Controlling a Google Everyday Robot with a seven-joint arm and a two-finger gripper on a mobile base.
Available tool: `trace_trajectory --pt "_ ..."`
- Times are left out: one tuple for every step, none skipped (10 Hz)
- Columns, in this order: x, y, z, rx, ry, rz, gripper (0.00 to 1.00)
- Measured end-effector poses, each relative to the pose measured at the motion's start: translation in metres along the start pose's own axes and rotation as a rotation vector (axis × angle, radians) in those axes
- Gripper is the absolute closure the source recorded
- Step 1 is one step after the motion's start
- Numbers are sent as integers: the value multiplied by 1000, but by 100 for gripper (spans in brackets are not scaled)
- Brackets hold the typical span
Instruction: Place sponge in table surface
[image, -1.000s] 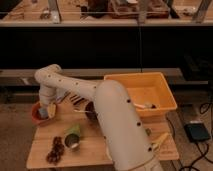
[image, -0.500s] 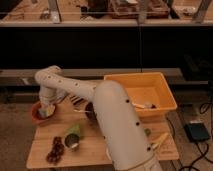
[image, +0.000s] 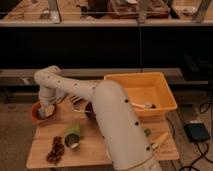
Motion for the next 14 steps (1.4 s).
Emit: trace_trajectory --pt "-2 -2 -9 15 3 0 100" --pt "-4 -3 -26 41 9 -2 100" --pt "-5 -4 -39 64 15 -2 100" --pt "-7 -5 -52 88 23 -4 100" --pt "-7 -5 -67 114 33 -2 100" --pt "-6 -2 -87 149 48 6 100" --pt "-3 4 -102 174 60 14 100" --pt "3 12 -117 195 75 28 100" --pt "11 24 -126 202 91 46 100" --pt "19 39 -132 201 103 72 100" --pt "26 52 -135 201 104 97 100" --pt "32 71 -133 201 94 130 100" --pt "34 87 -130 201 84 155 100" --pt "31 101 -122 198 72 170 100"
